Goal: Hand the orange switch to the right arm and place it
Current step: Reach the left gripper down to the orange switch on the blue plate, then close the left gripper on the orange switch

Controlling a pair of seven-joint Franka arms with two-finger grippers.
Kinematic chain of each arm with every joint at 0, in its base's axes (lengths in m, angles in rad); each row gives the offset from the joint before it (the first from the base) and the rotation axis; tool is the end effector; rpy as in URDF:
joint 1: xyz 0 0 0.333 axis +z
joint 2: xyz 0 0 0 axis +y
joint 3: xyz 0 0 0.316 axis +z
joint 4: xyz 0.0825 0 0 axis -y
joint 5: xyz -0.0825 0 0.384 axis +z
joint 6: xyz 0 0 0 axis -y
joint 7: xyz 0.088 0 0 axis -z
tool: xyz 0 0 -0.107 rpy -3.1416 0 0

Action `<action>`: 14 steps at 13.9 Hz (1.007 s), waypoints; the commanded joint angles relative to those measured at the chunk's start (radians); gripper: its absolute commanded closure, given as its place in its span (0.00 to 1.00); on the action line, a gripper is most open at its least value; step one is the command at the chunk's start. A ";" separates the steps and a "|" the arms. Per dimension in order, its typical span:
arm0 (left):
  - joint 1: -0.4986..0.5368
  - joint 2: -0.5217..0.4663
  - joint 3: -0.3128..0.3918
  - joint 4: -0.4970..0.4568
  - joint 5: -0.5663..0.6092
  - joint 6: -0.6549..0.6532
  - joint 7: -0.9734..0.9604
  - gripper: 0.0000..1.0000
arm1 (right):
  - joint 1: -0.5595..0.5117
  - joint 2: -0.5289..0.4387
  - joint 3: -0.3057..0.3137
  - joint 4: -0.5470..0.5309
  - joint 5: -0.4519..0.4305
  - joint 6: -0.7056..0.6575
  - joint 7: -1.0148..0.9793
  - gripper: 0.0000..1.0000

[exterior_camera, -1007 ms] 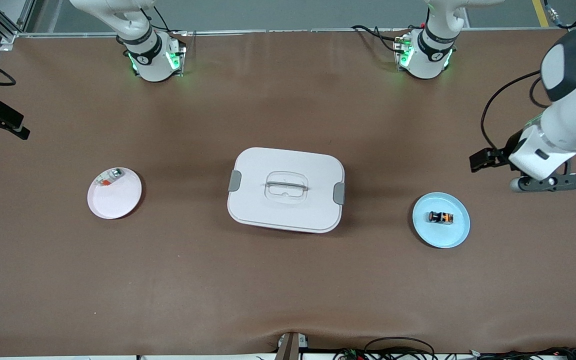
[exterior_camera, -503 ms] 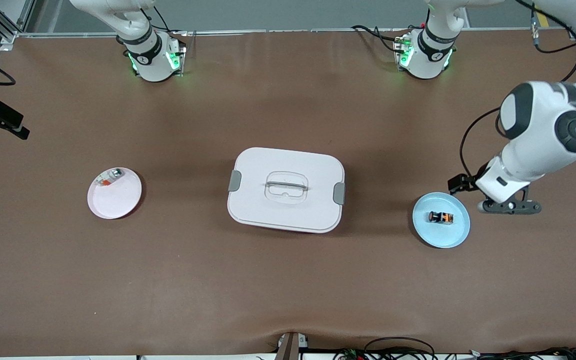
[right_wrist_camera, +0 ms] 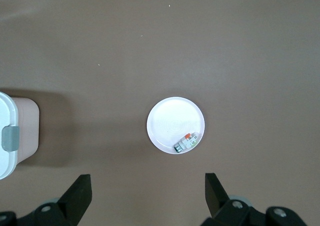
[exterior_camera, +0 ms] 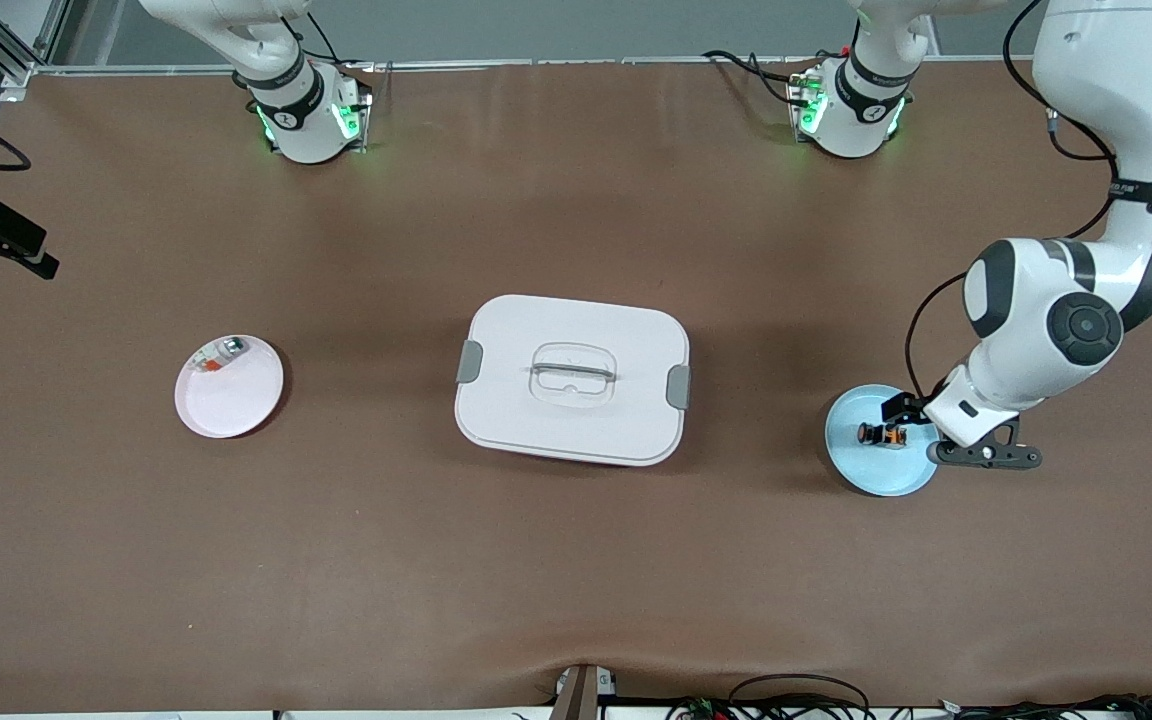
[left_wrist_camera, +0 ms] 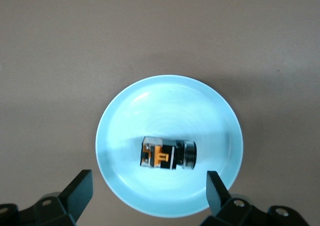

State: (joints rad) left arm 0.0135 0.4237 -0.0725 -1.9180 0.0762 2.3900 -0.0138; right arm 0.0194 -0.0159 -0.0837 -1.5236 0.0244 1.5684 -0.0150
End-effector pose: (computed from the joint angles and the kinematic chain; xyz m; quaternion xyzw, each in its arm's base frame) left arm 0.6303 -0.0342 0.2768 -0.9985 0.0462 -0.0254 0.0110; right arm 0.5488 -0.0331 0.6554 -0.9992 0.0243 -0.0308 0.0116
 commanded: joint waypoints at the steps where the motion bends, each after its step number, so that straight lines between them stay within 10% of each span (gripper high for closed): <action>1: 0.003 0.046 -0.001 0.004 0.016 0.061 0.012 0.00 | -0.016 0.010 0.013 0.023 -0.011 -0.014 -0.013 0.00; 14: -0.009 0.144 -0.003 0.005 0.020 0.133 0.012 0.00 | -0.016 0.010 0.013 0.023 -0.009 -0.014 -0.011 0.00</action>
State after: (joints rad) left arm 0.0066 0.5538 -0.0758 -1.9173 0.0781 2.5019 -0.0125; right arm 0.0194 -0.0159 -0.0835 -1.5235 0.0244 1.5684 -0.0150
